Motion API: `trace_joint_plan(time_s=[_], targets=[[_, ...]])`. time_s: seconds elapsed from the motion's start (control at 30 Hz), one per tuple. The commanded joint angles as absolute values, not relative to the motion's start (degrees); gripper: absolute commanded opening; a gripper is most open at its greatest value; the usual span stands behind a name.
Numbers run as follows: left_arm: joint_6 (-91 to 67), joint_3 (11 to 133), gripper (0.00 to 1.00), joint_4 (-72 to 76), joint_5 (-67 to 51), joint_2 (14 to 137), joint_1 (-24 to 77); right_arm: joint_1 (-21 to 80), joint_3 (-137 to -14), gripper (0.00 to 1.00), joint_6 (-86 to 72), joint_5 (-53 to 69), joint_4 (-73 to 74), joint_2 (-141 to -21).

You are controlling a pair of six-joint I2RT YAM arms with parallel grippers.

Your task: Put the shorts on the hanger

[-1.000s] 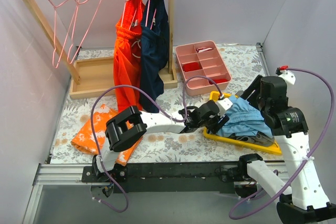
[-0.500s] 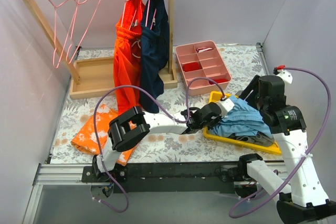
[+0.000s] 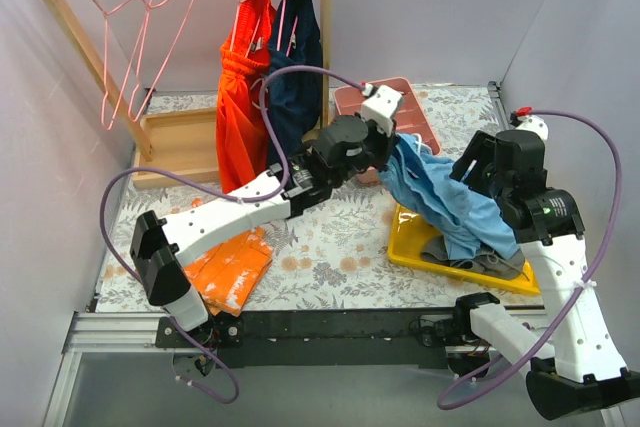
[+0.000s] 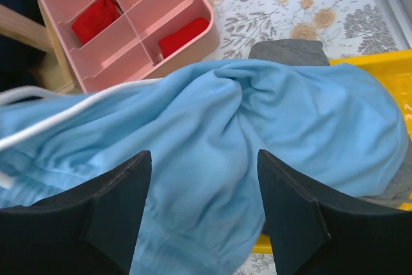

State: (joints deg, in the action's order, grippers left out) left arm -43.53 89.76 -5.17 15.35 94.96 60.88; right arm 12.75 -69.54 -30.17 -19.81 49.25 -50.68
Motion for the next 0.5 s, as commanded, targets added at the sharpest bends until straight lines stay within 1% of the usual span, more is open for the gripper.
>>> trace_joint_plan(time_s=[0.0, 0.13, 0.2, 0.23, 0.3, 0.37, 0.4, 0.47], targets=[[-48.16, 92.72, 0.00, -13.53, 13.19, 90.97, 56.79, 12.57, -69.44, 0.74, -24.35, -10.14, 44.83, -52.29], [-48.25, 96.67, 0.00, -20.37, 12.04, 91.05, 54.58, 12.74, -68.82, 0.73, -22.42, -2.74, 41.85, -52.03], [-47.99, 97.73, 0.00, -21.70, 12.13, 91.58, 54.23, 12.92, -68.73, 0.75, -21.28, -0.36, 40.61, -51.50], [-47.99, 97.73, 0.00, -22.32, 11.78, 91.67, 54.23, 13.79, -68.82, 0.76, -20.92, 4.17, 39.82, -51.50], [-48.16, 98.00, 0.00, -22.94, 11.69, 92.02, 54.05, 15.72, -68.56, 0.77, -20.30, 5.71, 39.73, -52.38], [-48.43, 98.35, 0.00, -23.82, 11.43, 92.37, 53.88, 22.65, -68.03, 0.77, -20.56, 2.74, 39.38, -53.08], [-48.43, 98.61, 0.00, -24.17, 11.51, 92.81, 53.88, 29.29, -67.51, 0.78, -21.52, -2.58, 39.29, -53.43], [-48.51, 98.70, 0.00, -24.70, 11.51, 92.99, 53.70, 34.78, -67.15, 0.78, -23.11, -6.57, 39.81, -54.92]])
